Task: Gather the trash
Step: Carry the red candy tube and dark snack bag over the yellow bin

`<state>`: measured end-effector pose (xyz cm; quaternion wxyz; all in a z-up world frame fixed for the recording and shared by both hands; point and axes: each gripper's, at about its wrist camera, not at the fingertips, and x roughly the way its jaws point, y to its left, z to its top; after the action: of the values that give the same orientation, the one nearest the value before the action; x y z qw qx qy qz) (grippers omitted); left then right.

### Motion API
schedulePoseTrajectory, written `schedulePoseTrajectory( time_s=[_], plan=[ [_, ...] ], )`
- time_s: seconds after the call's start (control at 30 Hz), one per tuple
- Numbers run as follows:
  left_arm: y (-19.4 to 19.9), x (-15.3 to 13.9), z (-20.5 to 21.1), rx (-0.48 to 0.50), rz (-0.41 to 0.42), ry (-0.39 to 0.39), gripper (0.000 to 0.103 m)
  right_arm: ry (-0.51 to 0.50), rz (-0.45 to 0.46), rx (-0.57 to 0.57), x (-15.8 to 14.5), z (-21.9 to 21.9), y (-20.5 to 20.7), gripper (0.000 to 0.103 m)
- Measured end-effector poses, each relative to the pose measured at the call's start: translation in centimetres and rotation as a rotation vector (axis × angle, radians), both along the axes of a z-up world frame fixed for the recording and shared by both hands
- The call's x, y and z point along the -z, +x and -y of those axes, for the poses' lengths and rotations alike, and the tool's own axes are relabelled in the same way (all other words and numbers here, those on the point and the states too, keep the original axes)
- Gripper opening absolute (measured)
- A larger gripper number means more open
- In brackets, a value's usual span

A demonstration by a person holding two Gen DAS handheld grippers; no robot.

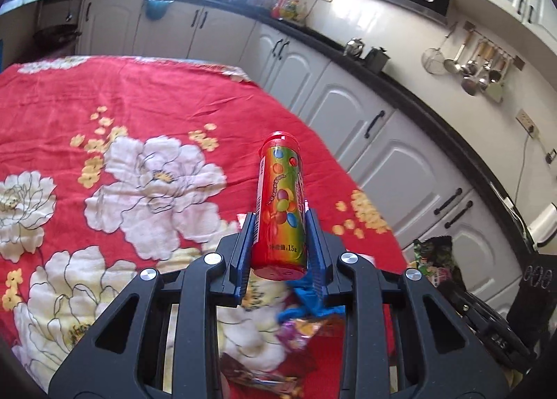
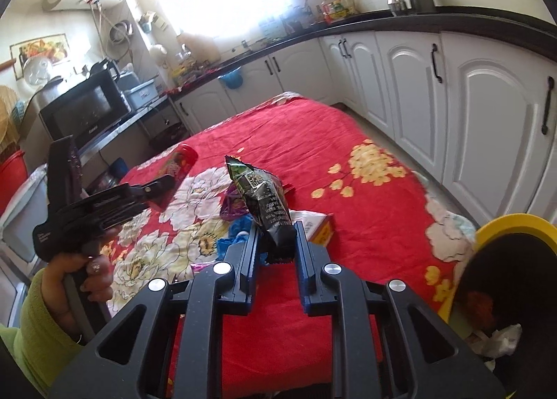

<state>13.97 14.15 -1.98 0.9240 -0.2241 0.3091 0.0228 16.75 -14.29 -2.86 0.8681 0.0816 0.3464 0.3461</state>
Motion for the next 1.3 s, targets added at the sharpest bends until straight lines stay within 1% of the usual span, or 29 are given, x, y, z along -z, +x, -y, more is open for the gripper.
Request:
schedulePoseTrajectory(
  time_s=[0.23, 0.53, 0.9, 1.3],
  plan=[
    [-0.3, -1.4, 3.3, 0.071, 0.031, 0.023, 0.022, 0.014, 0.011, 0.059, -0.6, 3.0, 0.0, 0.018],
    [-0.4, -1.7, 7.5, 0.163, 0.036, 0.048, 0.022, 0.016, 0.035, 0.103, -1.3, 5.6, -0.3, 0.018],
    [-1.0, -1.9, 10.9, 0.247, 0.05, 0.07, 0.022, 0.004, 0.053, 0.143, -1.7, 8.1, -1.0, 0.018],
    [-1.2, -1.8, 13.9, 0.307, 0.055, 0.09, 0.022, -0.002, 0.069, 0.208, -1.6, 11.6, -1.7, 0.018]
  ],
)
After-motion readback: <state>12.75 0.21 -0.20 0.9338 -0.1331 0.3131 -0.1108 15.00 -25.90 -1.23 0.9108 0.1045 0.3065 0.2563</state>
